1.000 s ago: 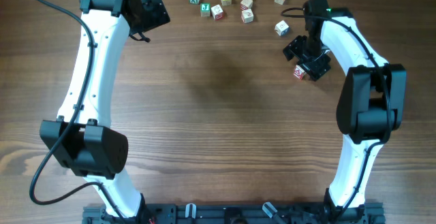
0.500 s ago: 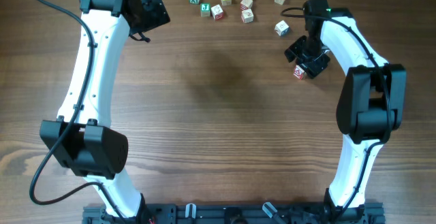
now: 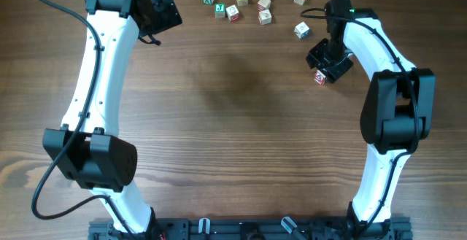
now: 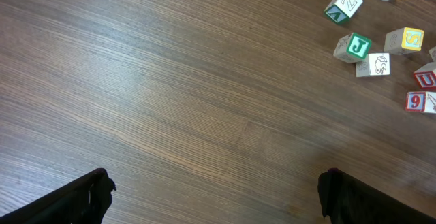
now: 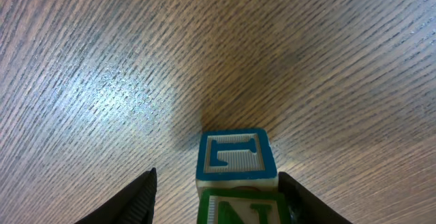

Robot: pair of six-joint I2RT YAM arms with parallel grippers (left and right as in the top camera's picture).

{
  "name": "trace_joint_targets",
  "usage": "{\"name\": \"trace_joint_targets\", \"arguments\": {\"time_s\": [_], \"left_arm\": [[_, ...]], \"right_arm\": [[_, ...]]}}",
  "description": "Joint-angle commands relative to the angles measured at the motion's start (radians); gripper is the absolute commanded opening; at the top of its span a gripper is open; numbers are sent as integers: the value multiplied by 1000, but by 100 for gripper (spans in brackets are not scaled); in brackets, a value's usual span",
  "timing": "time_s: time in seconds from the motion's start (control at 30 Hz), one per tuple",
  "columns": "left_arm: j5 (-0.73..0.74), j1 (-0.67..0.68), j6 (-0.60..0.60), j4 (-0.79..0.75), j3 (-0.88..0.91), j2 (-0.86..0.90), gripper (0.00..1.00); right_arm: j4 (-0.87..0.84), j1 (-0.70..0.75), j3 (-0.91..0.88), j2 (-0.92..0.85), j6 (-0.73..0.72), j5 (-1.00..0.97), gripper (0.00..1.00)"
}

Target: Form a tower

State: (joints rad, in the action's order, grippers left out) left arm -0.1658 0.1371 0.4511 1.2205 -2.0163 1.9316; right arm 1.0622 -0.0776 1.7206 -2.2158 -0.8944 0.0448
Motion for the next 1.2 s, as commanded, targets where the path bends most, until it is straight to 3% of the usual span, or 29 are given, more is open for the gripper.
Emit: {"name": "trace_joint_targets", "arguments": {"time_s": [0.0,0.93,1.17], "left_arm": [[5,-2,2,0,2,-25,100],[5,-2,2,0,2,-25,100],[5,-2,2,0,2,-25,100]], "right_arm": [[8,-3,-7,-21,8,9,55],[27,-3,-7,-21,88,9,35],[23,-3,-7,-21,163,9,23]]}}
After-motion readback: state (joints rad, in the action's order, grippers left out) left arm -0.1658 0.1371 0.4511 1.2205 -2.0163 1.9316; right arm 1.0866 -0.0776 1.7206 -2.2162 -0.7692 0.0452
